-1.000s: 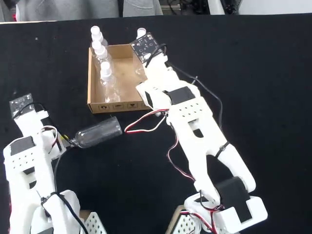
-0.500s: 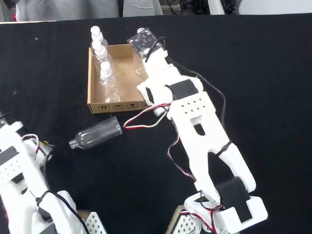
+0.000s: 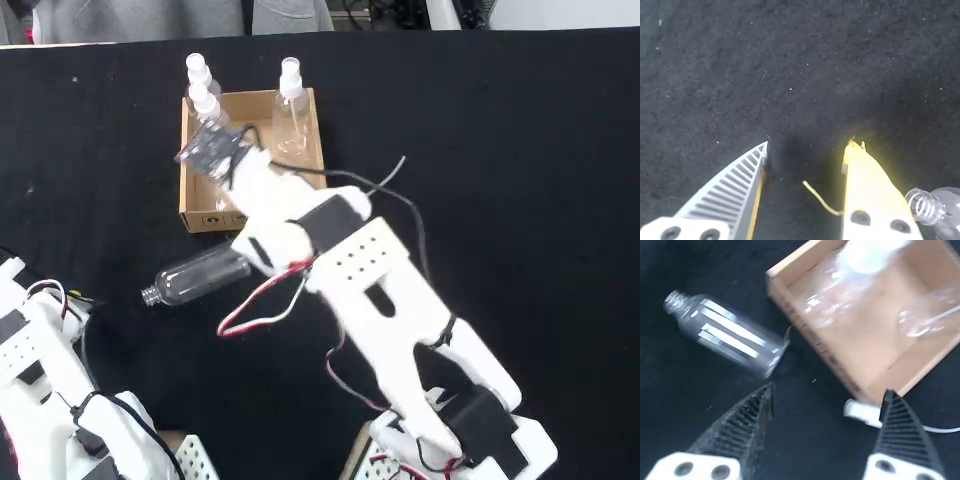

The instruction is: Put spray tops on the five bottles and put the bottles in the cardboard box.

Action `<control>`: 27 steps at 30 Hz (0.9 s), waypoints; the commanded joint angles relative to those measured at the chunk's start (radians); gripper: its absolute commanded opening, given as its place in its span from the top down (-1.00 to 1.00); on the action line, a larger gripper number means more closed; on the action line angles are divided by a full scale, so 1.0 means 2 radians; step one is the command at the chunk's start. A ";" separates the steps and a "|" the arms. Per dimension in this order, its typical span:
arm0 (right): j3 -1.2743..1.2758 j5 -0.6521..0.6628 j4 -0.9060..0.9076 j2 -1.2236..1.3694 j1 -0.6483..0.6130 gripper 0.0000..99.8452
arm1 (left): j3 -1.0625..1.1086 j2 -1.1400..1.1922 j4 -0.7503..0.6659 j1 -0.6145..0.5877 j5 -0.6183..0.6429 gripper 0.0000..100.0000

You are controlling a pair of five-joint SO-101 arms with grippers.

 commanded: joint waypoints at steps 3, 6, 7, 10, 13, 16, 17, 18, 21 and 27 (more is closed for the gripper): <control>-0.032 0.028 0.027 -0.027 -0.051 0.42 | -0.012 -0.016 -0.009 -0.035 0.007 0.55; -0.032 0.031 0.028 -0.019 -0.070 0.41 | -0.013 -0.016 -0.009 -0.047 0.007 0.55; -0.032 0.032 0.028 -0.013 -0.074 0.41 | -0.013 -0.016 -0.009 -0.050 0.007 0.55; -0.033 0.034 0.025 0.010 -0.091 0.41 | -0.013 -0.016 -0.010 -0.053 0.008 0.55; -0.038 0.034 0.022 0.040 -0.114 0.41 | -0.013 -0.016 -0.010 -0.053 0.008 0.55; -0.050 0.034 0.020 0.068 -0.125 0.41 | -0.013 -0.016 -0.010 -0.053 0.008 0.55; -0.056 0.035 0.020 0.076 -0.126 0.41 | -0.013 -0.016 -0.011 -0.053 0.008 0.55; -0.061 0.044 0.021 0.085 -0.127 0.41 | -0.012 -0.016 -0.016 -0.053 0.008 0.55; -0.071 0.071 0.021 0.108 -0.127 0.41 | -0.010 -0.016 -0.020 -0.053 0.007 0.55; -0.081 0.109 0.018 0.139 -0.127 0.41 | -0.010 -0.016 -0.020 -0.053 0.008 0.55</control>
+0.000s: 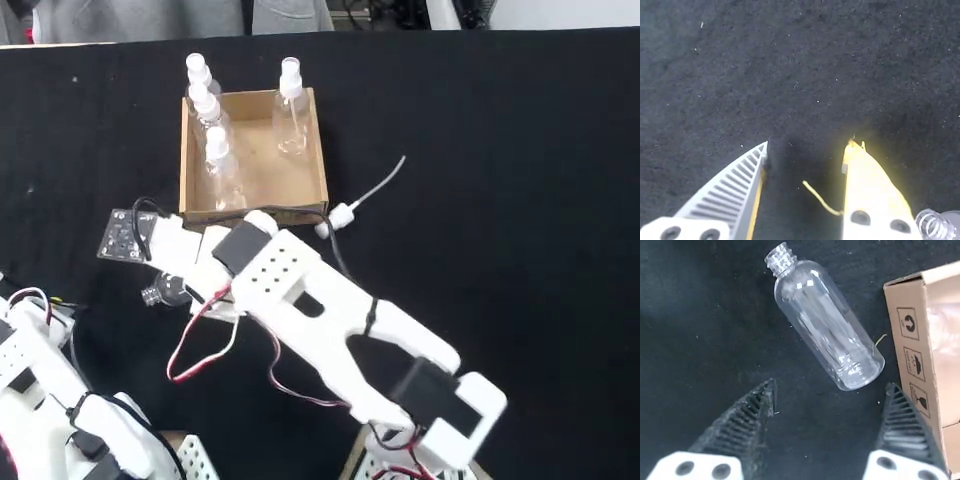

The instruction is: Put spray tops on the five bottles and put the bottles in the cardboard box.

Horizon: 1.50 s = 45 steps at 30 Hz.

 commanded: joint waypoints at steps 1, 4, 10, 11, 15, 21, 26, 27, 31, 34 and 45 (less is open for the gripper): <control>-0.034 0.028 -0.008 0.003 -0.014 0.41 | -0.010 -0.016 -0.008 -0.004 0.003 0.55; -0.040 0.048 -0.008 0.014 -0.015 0.41 | -0.010 -0.016 -0.008 -0.004 0.003 0.55; -0.059 0.078 -0.008 0.053 -0.049 0.41 | -0.010 -0.016 -0.008 -0.004 0.002 0.55; -0.064 0.081 -0.008 0.063 -0.054 0.41 | -0.010 -0.016 -0.008 -0.004 0.002 0.55; -0.098 0.089 -0.008 0.103 -0.062 0.41 | -0.010 -0.016 -0.008 -0.004 0.002 0.55; -0.142 0.108 -0.008 0.155 -0.060 0.41 | -0.009 -0.016 -0.008 -0.004 0.000 0.55; -0.172 0.126 -0.008 0.191 -0.059 0.41 | -0.009 -0.016 -0.008 -0.004 0.000 0.55; -0.179 0.126 -0.008 0.201 -0.058 0.41 | -0.009 -0.016 -0.008 -0.004 -0.001 0.55; -0.203 0.125 -0.029 0.237 -0.041 0.42 | -0.010 -0.016 -0.008 -0.004 -0.001 0.55; -0.211 0.125 -0.048 0.257 -0.022 0.41 | -0.010 -0.016 -0.008 -0.004 -0.001 0.55; -0.217 0.121 -0.053 0.273 -0.013 0.52 | -0.009 -0.016 -0.008 -0.004 -0.001 0.55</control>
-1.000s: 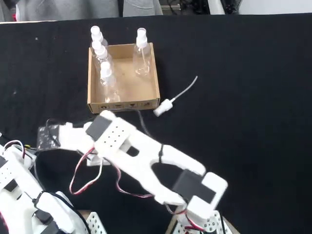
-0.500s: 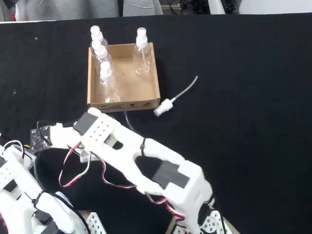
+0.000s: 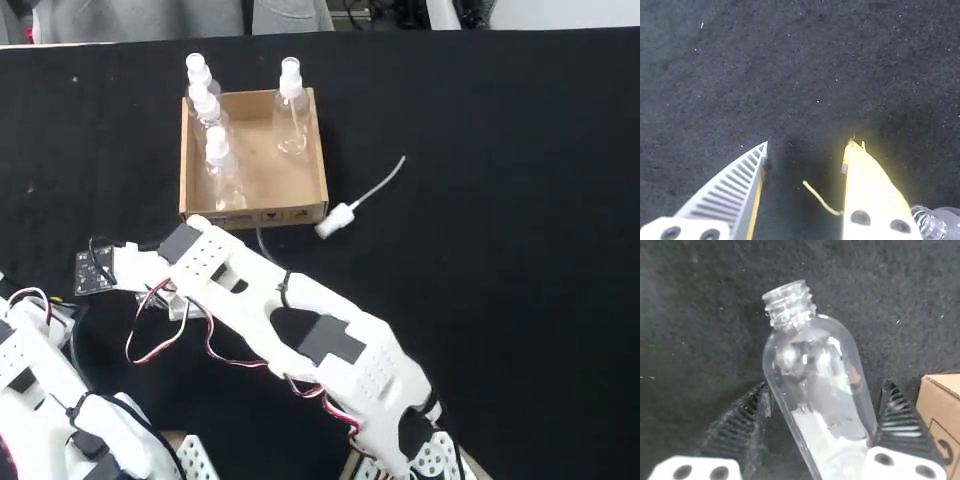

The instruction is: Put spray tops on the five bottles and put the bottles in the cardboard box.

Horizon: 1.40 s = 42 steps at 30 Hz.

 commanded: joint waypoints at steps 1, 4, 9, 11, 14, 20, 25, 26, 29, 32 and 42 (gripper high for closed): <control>-0.040 0.000 -0.006 -0.007 0.012 0.57 | -0.009 -0.016 -0.008 -0.004 -0.001 0.55; -0.040 -0.004 -0.004 -0.009 0.012 0.63 | -0.008 -0.016 -0.008 -0.004 -0.001 0.55; -0.047 -0.083 0.029 -0.010 0.017 0.64 | -0.008 -0.016 -0.008 -0.004 -0.001 0.55; -0.054 -0.104 0.045 -0.010 0.018 0.64 | -0.008 -0.016 -0.008 -0.004 -0.001 0.55; -0.056 -0.121 0.062 -0.010 0.016 0.64 | -0.008 -0.016 -0.008 -0.004 -0.001 0.55; -0.056 -0.150 0.068 -0.010 0.015 0.63 | -0.008 -0.016 -0.008 -0.004 -0.001 0.55; -0.056 -0.148 0.068 -0.010 0.015 0.60 | -0.008 -0.016 -0.008 -0.004 -0.001 0.55; -0.056 -0.148 0.069 -0.010 0.015 0.55 | -0.008 -0.016 -0.008 -0.004 -0.001 0.55; -0.061 -0.147 0.081 -0.009 0.015 0.38 | -0.008 -0.016 -0.008 -0.004 -0.001 0.55; -0.074 -0.147 0.095 -0.007 0.015 0.33 | -0.008 -0.016 -0.008 -0.004 -0.001 0.55; -0.076 -0.117 0.078 -0.006 -0.002 0.33 | -0.008 -0.016 -0.008 -0.004 -0.001 0.55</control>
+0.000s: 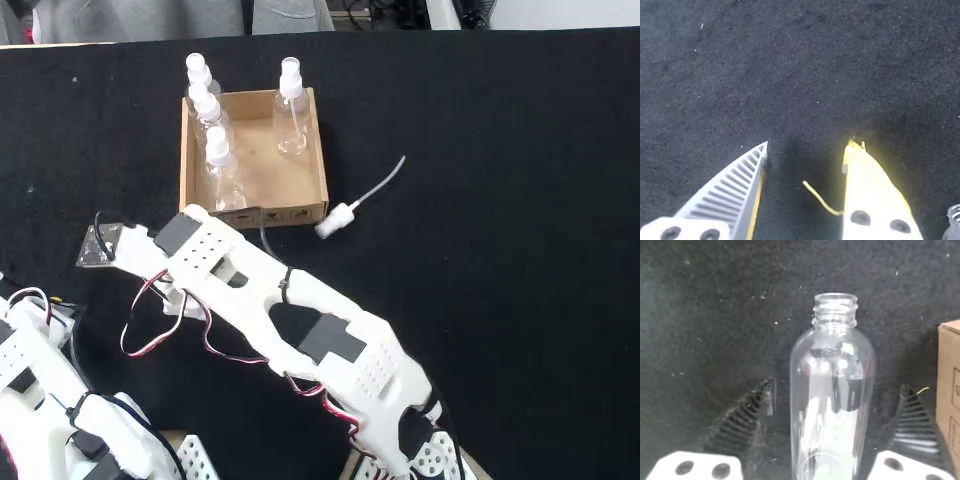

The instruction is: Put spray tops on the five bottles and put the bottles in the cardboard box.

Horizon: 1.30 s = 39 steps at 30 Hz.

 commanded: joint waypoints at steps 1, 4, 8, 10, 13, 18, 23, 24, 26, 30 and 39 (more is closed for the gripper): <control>-0.030 0.011 -0.011 -0.006 -0.005 0.33 | -0.008 -0.016 -0.008 -0.004 -0.001 0.55; -0.031 0.012 -0.012 -0.005 -0.003 0.33 | -0.008 -0.016 -0.008 -0.004 -0.001 0.55; -0.033 0.014 -0.035 0.016 -0.005 0.33 | -0.008 -0.016 -0.008 -0.003 -0.001 0.55; -0.033 0.026 -0.039 0.026 -0.004 0.33 | -0.008 -0.016 -0.008 -0.003 -0.001 0.55; -0.036 0.026 -0.038 0.025 -0.003 0.34 | -0.008 -0.016 -0.008 -0.003 -0.001 0.55; -0.038 0.025 -0.030 0.017 -0.003 0.48 | -0.008 -0.016 -0.008 -0.003 -0.001 0.55; -0.038 0.025 -0.031 0.013 -0.002 0.63 | -0.008 -0.016 -0.008 -0.003 -0.001 0.55; -0.039 0.025 -0.031 0.010 -0.002 0.66 | -0.008 -0.016 -0.008 -0.003 -0.001 0.55; -0.038 0.025 -0.029 0.002 -0.002 0.72 | -0.008 -0.016 -0.008 -0.003 -0.001 0.55; -0.030 0.025 -0.026 -0.023 0.003 0.81 | -0.008 -0.016 -0.008 -0.003 -0.001 0.55; 0.005 0.025 0.015 -0.080 0.012 0.83 | -0.008 -0.016 -0.008 -0.003 0.001 0.55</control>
